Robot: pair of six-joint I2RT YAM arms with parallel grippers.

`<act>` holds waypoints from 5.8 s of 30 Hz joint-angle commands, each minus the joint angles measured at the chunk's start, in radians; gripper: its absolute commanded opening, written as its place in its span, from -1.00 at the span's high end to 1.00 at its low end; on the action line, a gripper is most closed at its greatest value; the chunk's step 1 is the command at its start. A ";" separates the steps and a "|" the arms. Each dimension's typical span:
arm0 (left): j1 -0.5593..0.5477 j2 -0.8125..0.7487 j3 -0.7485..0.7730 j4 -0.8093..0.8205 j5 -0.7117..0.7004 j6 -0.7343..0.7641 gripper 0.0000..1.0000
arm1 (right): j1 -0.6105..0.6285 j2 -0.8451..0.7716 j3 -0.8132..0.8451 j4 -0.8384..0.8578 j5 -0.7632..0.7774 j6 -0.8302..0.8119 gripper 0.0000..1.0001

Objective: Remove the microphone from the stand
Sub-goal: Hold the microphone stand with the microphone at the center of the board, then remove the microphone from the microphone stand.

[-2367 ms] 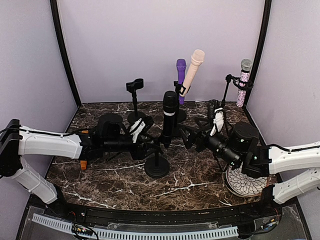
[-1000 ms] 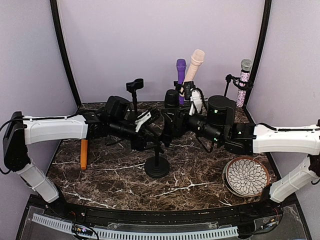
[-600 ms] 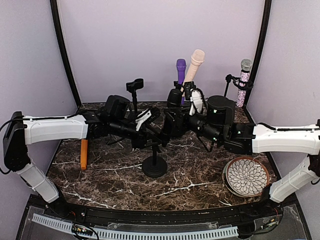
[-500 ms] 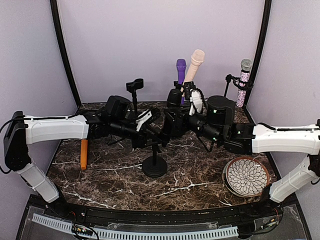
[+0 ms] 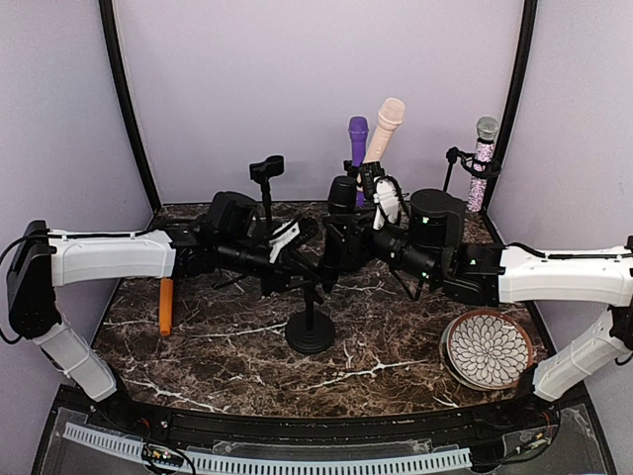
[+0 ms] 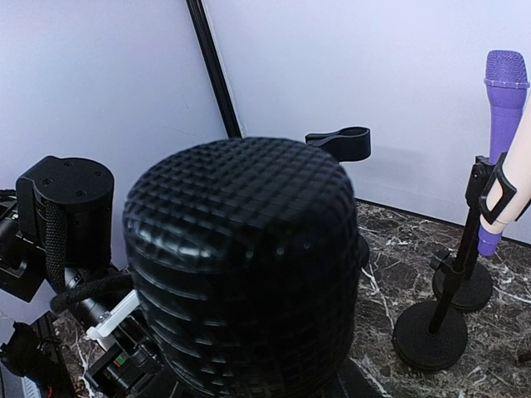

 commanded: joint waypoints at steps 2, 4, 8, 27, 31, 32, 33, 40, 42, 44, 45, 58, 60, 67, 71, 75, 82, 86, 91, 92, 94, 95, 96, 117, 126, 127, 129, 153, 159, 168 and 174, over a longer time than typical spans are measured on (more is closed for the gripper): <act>-0.001 -0.008 -0.043 -0.017 -0.020 0.054 1.00 | 0.002 -0.037 -0.016 0.132 0.053 0.037 1.00; -0.002 0.000 -0.044 -0.026 -0.025 0.070 1.00 | 0.002 -0.051 -0.024 0.150 0.050 0.033 1.00; -0.012 0.024 -0.030 -0.063 -0.041 0.098 1.00 | 0.006 -0.084 -0.056 0.211 0.035 -0.006 1.00; -0.040 0.067 -0.012 -0.110 -0.072 0.128 1.00 | 0.008 -0.191 -0.049 0.196 0.149 -0.051 1.00; -0.042 0.071 -0.012 -0.112 -0.077 0.131 1.00 | 0.007 -0.205 -0.055 0.196 0.165 -0.049 1.00; -0.043 0.071 -0.011 -0.113 -0.077 0.132 1.00 | 0.007 -0.209 -0.056 0.195 0.169 -0.047 1.00; -0.043 0.071 -0.011 -0.113 -0.077 0.132 1.00 | 0.008 -0.212 -0.056 0.195 0.172 -0.047 1.00; -0.045 0.078 -0.008 -0.119 -0.076 0.131 1.00 | 0.007 -0.232 -0.058 0.199 0.186 -0.047 1.00; -0.045 0.079 -0.006 -0.119 -0.076 0.131 1.00 | 0.007 -0.237 -0.059 0.201 0.193 -0.050 1.00; -0.044 0.079 -0.007 -0.120 -0.075 0.132 1.00 | 0.006 -0.242 -0.060 0.200 0.199 -0.055 1.00; -0.045 0.079 -0.008 -0.121 -0.076 0.132 1.00 | 0.006 -0.244 -0.060 0.200 0.203 -0.058 1.00; -0.044 0.082 -0.008 -0.122 -0.078 0.135 1.00 | 0.004 -0.300 -0.079 0.165 0.308 -0.079 1.00; -0.044 0.083 -0.006 -0.122 -0.077 0.135 1.00 | 0.004 -0.306 -0.082 0.161 0.317 -0.082 1.00; -0.045 0.088 -0.006 -0.124 -0.077 0.136 1.00 | 0.002 -0.302 -0.080 0.145 0.338 -0.087 1.00; -0.044 0.094 -0.006 -0.126 -0.077 0.137 1.00 | 0.001 -0.305 -0.078 0.146 0.352 -0.086 1.00; -0.044 0.101 -0.006 -0.129 -0.077 0.141 1.00 | 0.000 -0.314 -0.070 0.141 0.367 -0.075 1.00; -0.046 0.123 -0.004 -0.136 -0.083 0.146 1.00 | 0.001 -0.302 -0.044 0.124 0.358 -0.074 1.00; -0.048 0.130 -0.002 -0.142 -0.087 0.150 1.00 | 0.000 -0.298 -0.034 0.123 0.356 -0.076 1.00; -0.049 0.139 0.000 -0.147 -0.087 0.151 1.00 | 0.000 -0.294 -0.025 0.127 0.357 -0.084 1.00; -0.051 0.141 0.001 -0.149 -0.086 0.152 1.00 | 0.001 -0.295 -0.025 0.128 0.360 -0.085 1.00; -0.050 0.144 0.002 -0.151 -0.087 0.152 1.00 | 0.001 -0.295 -0.025 0.130 0.364 -0.087 1.00; -0.050 0.147 0.002 -0.152 -0.086 0.152 1.00 | 0.001 -0.298 -0.026 0.131 0.366 -0.087 1.00; -0.050 0.148 0.004 -0.154 -0.086 0.152 1.00 | 0.000 -0.299 -0.026 0.133 0.366 -0.087 1.00; -0.057 0.191 0.018 -0.171 -0.084 0.157 1.00 | 0.000 -0.316 -0.020 0.131 0.386 -0.105 1.00; -0.062 0.200 0.019 -0.179 -0.086 0.161 1.00 | 0.001 -0.326 -0.025 0.140 0.396 -0.104 1.00; -0.063 0.201 0.020 -0.179 -0.087 0.161 1.00 | 0.000 -0.328 -0.026 0.140 0.398 -0.103 1.00; -0.063 0.203 0.020 -0.180 -0.089 0.163 1.00 | 0.001 -0.330 -0.028 0.140 0.401 -0.101 1.00; -0.067 0.209 0.026 -0.188 -0.095 0.165 1.00 | 0.000 -0.351 -0.023 0.133 0.434 -0.124 1.00; -0.068 0.202 0.041 -0.186 -0.080 0.135 1.00 | 0.001 -0.362 -0.032 0.126 0.458 -0.132 1.00; -0.068 0.155 0.067 -0.115 -0.053 0.027 0.25 | 0.001 -0.394 -0.066 0.122 0.471 -0.154 1.00; -0.069 0.097 0.091 -0.056 -0.067 -0.013 -0.51 | 0.000 -0.409 -0.075 0.123 0.423 -0.173 1.00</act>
